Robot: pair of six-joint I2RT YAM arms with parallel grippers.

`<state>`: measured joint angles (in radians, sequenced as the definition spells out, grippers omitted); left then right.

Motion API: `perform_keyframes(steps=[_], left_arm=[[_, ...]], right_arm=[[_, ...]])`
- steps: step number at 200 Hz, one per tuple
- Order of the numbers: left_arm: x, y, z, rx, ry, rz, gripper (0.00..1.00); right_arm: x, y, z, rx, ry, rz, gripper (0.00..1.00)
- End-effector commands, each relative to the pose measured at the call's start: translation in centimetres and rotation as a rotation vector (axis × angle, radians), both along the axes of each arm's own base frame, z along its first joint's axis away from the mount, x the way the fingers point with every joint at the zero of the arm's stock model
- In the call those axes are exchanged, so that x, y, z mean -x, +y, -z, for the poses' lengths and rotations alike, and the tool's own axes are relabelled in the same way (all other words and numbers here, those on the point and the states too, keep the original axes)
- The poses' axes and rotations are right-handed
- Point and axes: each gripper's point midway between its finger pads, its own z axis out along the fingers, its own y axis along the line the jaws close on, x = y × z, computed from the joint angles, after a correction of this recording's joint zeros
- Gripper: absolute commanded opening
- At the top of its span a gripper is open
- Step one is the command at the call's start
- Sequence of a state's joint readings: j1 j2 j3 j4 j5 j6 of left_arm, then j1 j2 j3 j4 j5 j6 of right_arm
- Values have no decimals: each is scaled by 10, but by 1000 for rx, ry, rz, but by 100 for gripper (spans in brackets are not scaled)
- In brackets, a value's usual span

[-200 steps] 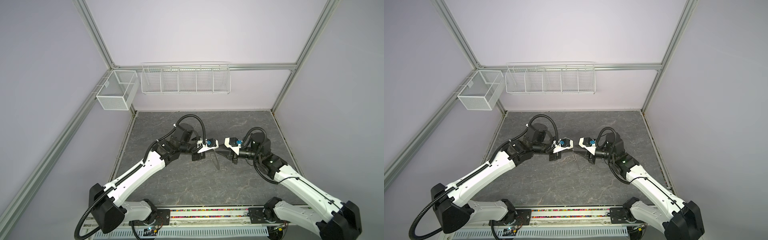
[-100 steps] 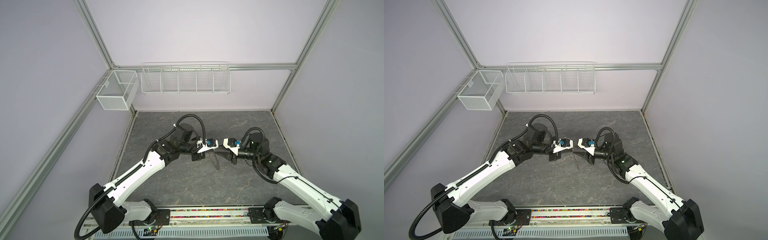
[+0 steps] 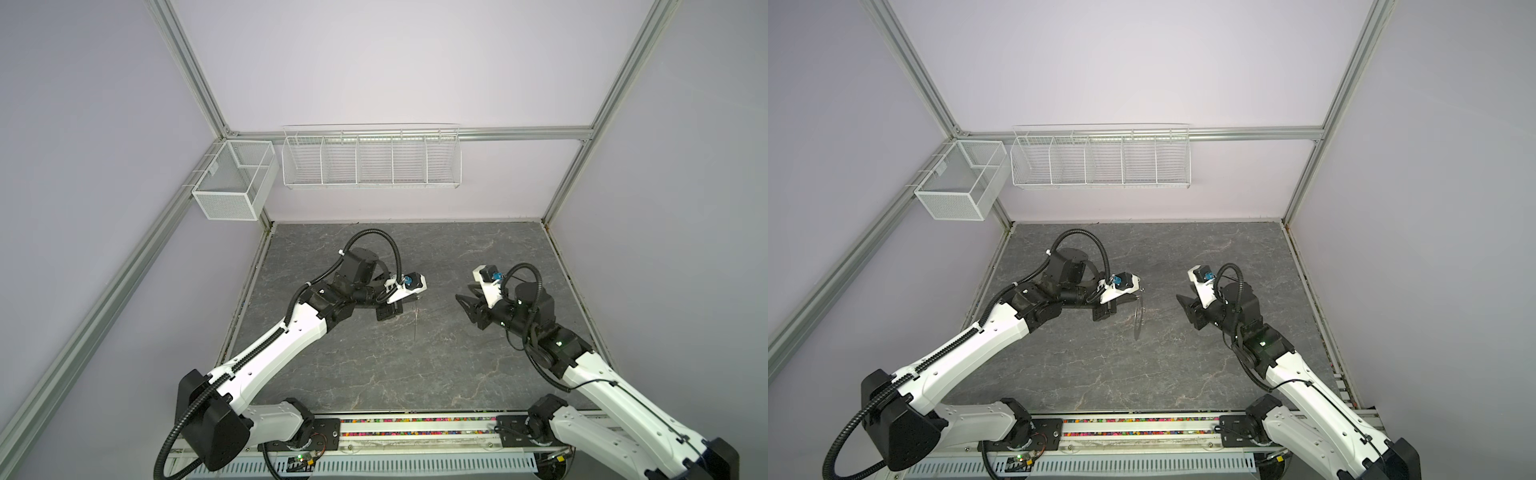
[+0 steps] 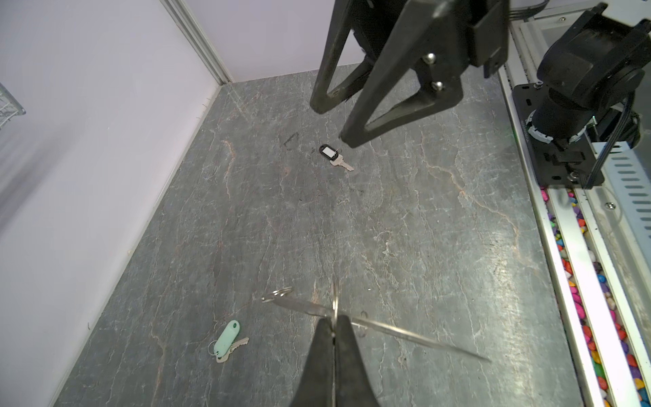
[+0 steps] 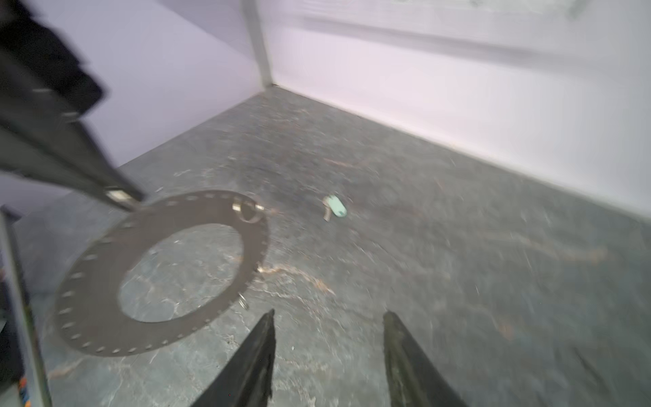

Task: Attach keys to a key ring
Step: Move the key to the center of the table.

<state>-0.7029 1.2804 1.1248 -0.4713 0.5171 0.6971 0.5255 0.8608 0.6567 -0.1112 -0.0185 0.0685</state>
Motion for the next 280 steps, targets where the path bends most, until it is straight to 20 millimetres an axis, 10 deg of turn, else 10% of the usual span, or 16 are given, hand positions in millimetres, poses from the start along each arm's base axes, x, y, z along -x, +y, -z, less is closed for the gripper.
perform_keyframes(steps=[1,38,125,280], left_arm=[[2,0,-8,30,-26,11,0],[-1,4,-3,29,-41,6,0],[-2,3,17,5,27,37,0],[-16,-5,19,46,10,-2,0]], right_arm=[[-12,-85,41,2,168,528,58],[-18,-133,78,10,348,727,56],[-54,-129,165,258,710,521,45],[-65,-138,205,376,873,460,28]])
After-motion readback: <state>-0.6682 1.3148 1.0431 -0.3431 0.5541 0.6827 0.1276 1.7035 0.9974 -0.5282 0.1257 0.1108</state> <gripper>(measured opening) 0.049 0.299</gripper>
